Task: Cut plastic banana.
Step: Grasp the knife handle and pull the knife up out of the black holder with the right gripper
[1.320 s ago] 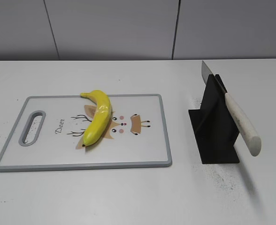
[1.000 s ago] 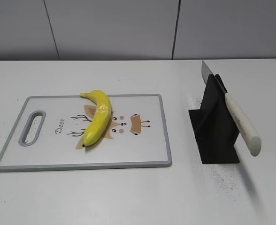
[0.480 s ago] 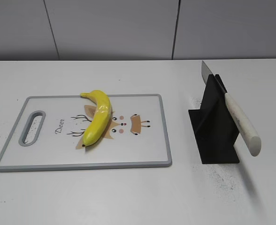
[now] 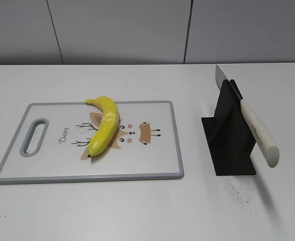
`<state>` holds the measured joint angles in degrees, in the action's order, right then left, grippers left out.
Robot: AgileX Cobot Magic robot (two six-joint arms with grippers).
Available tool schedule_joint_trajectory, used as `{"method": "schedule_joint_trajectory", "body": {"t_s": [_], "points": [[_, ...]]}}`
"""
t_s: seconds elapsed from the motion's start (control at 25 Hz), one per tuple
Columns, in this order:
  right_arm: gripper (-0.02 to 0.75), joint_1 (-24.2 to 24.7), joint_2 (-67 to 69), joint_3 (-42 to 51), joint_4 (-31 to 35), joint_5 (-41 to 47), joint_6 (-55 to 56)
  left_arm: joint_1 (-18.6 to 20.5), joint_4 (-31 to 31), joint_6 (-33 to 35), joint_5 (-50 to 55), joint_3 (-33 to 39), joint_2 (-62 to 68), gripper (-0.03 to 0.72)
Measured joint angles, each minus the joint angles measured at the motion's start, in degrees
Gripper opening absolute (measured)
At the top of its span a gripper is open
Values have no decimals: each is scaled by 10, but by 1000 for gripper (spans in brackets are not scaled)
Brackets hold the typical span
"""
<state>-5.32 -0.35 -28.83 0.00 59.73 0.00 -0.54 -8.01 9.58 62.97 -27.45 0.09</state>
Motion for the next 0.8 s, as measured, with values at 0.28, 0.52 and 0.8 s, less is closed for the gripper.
{"method": "schedule_joint_trajectory", "body": {"t_s": [0.28, 0.52, 0.8], "points": [[573, 0, 13, -2, 4, 2, 0, 0, 0, 0, 0, 0, 0, 604], [573, 0, 120, -50, 14, 24, 0, 0, -1, 0, 0, 0, 0, 599], [573, 0, 266, -121, 42, 87, 4, 0, -1, 0, 0, 0, 0, 588]]}}
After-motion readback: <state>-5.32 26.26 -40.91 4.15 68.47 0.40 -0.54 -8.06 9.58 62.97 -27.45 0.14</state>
